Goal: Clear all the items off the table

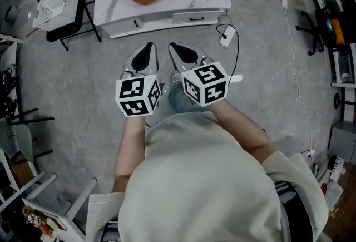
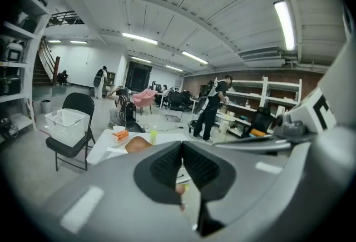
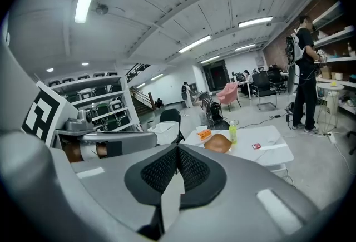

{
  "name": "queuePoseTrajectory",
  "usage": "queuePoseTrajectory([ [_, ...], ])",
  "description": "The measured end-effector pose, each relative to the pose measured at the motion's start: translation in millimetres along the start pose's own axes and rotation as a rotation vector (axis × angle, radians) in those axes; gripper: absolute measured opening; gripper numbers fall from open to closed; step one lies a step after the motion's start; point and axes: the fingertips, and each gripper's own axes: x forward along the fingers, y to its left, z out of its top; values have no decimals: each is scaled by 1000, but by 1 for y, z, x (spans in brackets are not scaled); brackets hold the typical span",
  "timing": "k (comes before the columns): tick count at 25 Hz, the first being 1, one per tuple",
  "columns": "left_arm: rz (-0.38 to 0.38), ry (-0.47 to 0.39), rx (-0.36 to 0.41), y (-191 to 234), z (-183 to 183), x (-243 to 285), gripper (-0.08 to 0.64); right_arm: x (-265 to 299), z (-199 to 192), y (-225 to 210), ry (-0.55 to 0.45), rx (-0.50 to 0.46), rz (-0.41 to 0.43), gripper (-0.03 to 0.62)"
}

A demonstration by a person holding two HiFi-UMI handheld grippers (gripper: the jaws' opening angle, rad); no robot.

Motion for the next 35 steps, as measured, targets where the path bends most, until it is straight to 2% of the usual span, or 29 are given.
queuePoseTrajectory([
  [10,51,-12,-61,21,37,87,8,57,49,-66,4,-24,51,-3],
  [18,96,-24,-60,37,56,134,8,96,67,-104,17,-34,90,-2],
  [27,119,-15,-88,62,58,159,8,129,70,-123,45,-6,85,-2],
  [35,107,14,-117,110,61,206,8,191,81,-148,57,28,52,-2],
])
